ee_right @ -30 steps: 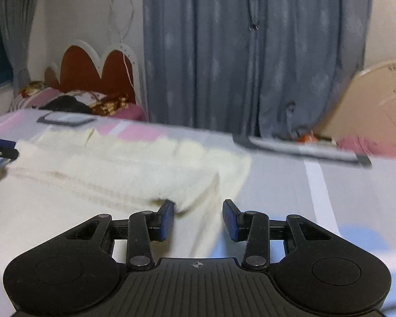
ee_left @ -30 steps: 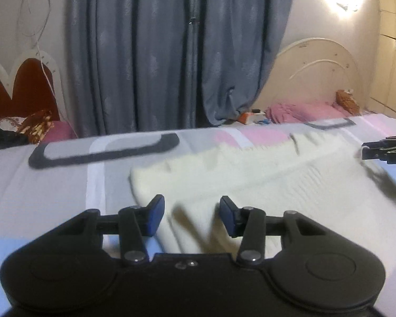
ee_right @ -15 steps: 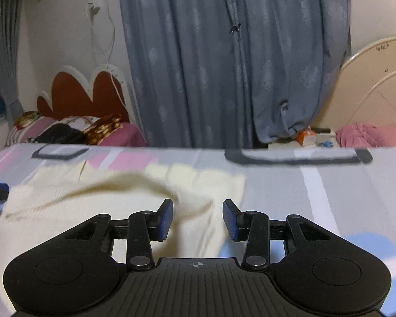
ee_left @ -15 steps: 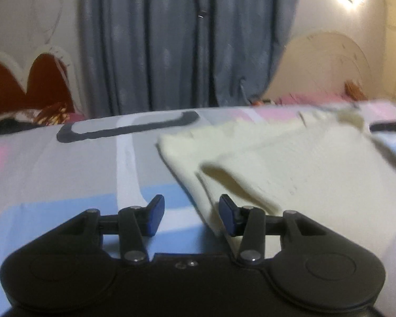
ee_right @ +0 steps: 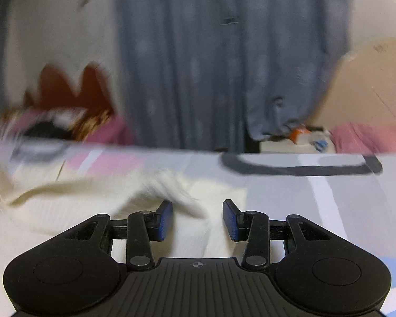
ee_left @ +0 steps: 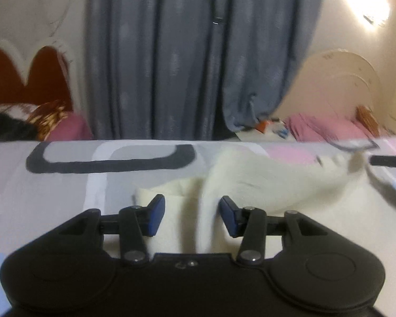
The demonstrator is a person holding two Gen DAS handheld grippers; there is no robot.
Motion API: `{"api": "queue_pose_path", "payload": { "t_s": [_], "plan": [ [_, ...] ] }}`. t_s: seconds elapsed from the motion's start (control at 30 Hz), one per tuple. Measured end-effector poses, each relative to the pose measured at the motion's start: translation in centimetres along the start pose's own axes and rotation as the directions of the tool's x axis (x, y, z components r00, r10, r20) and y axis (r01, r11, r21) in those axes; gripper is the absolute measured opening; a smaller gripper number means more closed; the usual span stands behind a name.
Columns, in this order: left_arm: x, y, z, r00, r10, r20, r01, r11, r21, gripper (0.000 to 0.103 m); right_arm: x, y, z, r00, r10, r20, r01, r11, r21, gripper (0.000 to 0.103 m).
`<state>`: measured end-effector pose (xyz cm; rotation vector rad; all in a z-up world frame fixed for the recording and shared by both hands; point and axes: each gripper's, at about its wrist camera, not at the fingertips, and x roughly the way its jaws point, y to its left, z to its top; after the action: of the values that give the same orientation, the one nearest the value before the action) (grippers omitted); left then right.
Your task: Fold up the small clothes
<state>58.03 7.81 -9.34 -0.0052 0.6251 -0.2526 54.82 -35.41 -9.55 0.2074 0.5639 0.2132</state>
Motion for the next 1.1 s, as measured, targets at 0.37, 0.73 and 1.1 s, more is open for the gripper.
{"api": "queue_pose_path", "payload": {
  "t_s": [0.37,0.73,1.1],
  "plan": [
    [0.7,-0.7,-1.2,0.999,-0.029,-0.037,0.031,0.998,0.059,0.029,0.7,0.7,-0.6,0.997,0.053,-0.057,-0.058,0.994,-0.09,0.037],
    [-1.8,-1.3,-0.9,0.992,-0.019,0.127,0.009,0.997,0.078,0.003,-0.4,2.7,-1.0,1.0,0.01,0.012,-0.007,0.982,-0.187,0.002],
    [-3.0,-3.4,-0.4,0.988,0.088,0.126,-0.099,0.991,0.085,0.075,-0.6,3.9,-0.8,0.998,-0.056,-0.012,0.054,0.986,-0.161,0.032]
  ]
}}
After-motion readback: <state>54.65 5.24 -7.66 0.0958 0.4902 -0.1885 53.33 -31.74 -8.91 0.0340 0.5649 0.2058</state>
